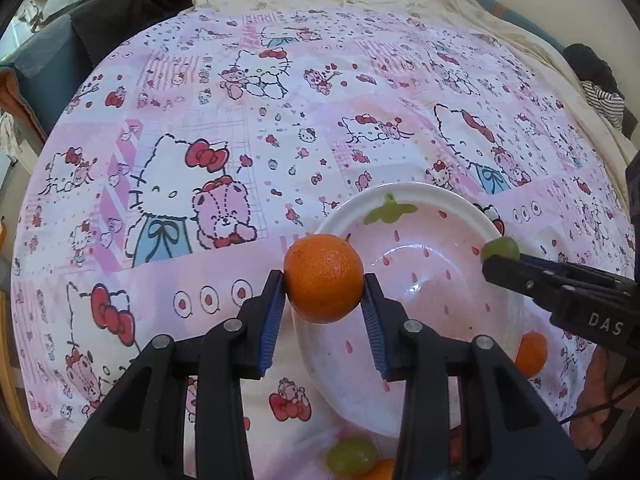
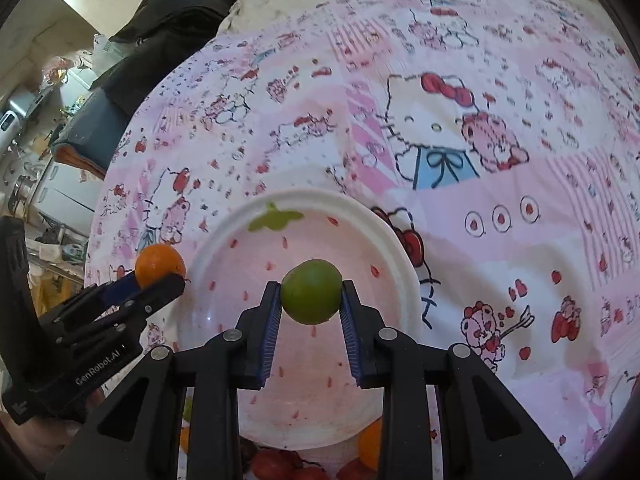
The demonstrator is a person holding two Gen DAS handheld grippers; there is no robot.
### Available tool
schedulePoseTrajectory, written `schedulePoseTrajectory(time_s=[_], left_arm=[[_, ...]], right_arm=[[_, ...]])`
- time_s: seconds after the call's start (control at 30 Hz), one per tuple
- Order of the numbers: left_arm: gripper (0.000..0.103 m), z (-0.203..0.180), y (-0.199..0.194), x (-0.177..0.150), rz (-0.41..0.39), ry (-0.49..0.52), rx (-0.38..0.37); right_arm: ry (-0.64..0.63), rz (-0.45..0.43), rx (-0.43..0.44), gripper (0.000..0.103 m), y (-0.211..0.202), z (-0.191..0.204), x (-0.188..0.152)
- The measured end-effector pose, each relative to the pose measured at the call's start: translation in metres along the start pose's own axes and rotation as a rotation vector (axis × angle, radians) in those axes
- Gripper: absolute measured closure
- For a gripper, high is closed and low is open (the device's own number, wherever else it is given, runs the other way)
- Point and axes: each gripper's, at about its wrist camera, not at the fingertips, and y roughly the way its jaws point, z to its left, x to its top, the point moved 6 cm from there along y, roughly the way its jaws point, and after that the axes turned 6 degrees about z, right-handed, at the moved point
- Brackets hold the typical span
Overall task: Organize fruits
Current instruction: 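Carry the orange and lime over the pink plate and release both, then withdraw both tools from the plate toward the remaining fruit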
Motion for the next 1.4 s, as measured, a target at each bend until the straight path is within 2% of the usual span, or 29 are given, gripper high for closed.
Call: schedulePoseTrajectory(time_s=[0.47,0.53,0.6,0.63,0.67,0.73,0.83,0.9,0.97,1.1,1.4], left_arm=[[0.067,-0.006,0.016,-0.004,0.028,0.019,0.005],[0.066,-0.007,0.014,-0.004,0.018,0.025,0.033],[0.054,-0.009,0.009,-0.003,-0.013,0.041,0.054],[0.041,-0.011,0.005,-0.002,-0.034,0.050,0.052],[0.032,-0.012,0.002,-0.001,-0.046,0.053,0.054],[0.026,-0.013,-0.002,0.001,-0.067,0.059,0.066],[0.025,-0.014,-0.004,0.004,-0.063,0.057,0.060],[0.025,-0.010,-0.009,0.006,-0.072,0.036,0.053],[0.025,-0.006,-0.014,0.007,-0.078,0.015,0.051],[0.025,-0.001,-0.029,0.006,-0.105,-0.004,0.048],[0.025,-0.006,-0.066,-0.010,-0.138,0.006,0.037]], right_arm=[[0.024,0.047,0.008,0.070,0.017,-0.010,-0.005],[0.028,0.045,0.010,0.069,0.016,-0.010,-0.005],[0.032,0.055,0.023,0.069,0.016,-0.010,-0.005],[0.037,0.060,0.027,0.069,0.017,-0.010,-0.005],[0.040,0.063,0.032,0.069,0.017,-0.010,-0.005],[0.038,0.065,0.055,0.068,0.016,-0.008,-0.005],[0.037,0.032,0.097,0.055,0.007,-0.004,-0.002],[0.039,-0.010,0.111,0.033,-0.004,-0.003,0.003],[0.047,-0.043,0.127,0.026,-0.016,-0.002,0.006],[0.055,-0.062,0.149,0.025,-0.028,0.005,0.008],[0.024,-0.094,0.128,0.025,-0.062,0.024,-0.003]])
